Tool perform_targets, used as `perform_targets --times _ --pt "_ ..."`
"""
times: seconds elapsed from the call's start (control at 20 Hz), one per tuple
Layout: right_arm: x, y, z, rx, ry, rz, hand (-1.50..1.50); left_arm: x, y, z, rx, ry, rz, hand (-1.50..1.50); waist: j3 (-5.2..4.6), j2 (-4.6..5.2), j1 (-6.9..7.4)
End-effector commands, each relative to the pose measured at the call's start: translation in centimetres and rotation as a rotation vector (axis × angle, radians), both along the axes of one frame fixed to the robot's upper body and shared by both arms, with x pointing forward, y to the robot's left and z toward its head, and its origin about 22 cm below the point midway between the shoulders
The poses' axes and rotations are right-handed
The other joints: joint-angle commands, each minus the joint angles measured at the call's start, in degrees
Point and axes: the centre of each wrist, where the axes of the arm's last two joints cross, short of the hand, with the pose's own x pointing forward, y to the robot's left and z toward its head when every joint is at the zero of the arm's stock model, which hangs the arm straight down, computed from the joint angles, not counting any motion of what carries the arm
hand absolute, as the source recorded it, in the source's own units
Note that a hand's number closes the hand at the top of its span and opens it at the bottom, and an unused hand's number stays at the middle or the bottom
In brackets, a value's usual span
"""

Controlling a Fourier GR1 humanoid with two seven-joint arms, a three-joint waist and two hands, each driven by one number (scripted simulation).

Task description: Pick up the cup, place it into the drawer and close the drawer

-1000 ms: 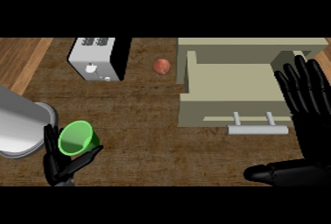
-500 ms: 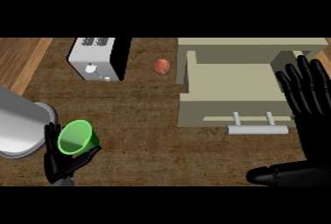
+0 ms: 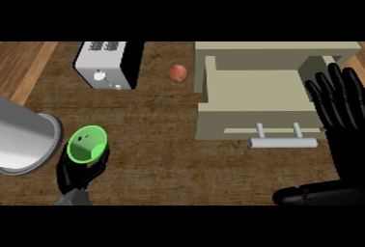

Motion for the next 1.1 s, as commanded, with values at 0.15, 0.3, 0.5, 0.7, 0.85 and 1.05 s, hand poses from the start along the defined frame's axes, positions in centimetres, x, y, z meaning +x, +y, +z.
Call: perform_targets --times 0.15,0.3,0.5,0.7,0.85,1.05 --pt "-0.4 0.1 -0.2 0.003 -0.020 -0.006 -1.50 2.6 -0.5 0.9 0.087 -0.079 -0.003 1.50 -0.02 0.04 -0.27" --pt "-1.2 -0.8 0.6 -0.002 -0.028 0.002 -1.50 1.4 0.7 0.8 0.078 -0.071 -0.186 1.50 -0.01 -0.05 -0.35" --pt "0.5 -0.5 1.8 -0.017 -0.031 -0.013 -1.50 2.2 -1.0 1.3 0.095 -0.124 -0.271 1.50 -0.01 -0.04 0.13" --pt "1.6 -0.5 -1.1 0.003 0.007 -0.015 -1.50 4.2 -1.1 3.2 0.115 -0.201 -0.293 1.50 0.04 -0.05 0.48" --pt "-0.7 -0.9 -0.2 -0.010 -0.005 0.001 -1.50 4.5 -2.4 3.7 0.083 -0.255 -0.324 1.50 0.03 -0.19 0.07" --pt "-0.1 -0.8 -0.6 -0.010 -0.010 -0.027 -1.50 7.0 -2.2 8.5 0.151 -0.287 -0.430 1.50 0.10 -0.32 0.61"
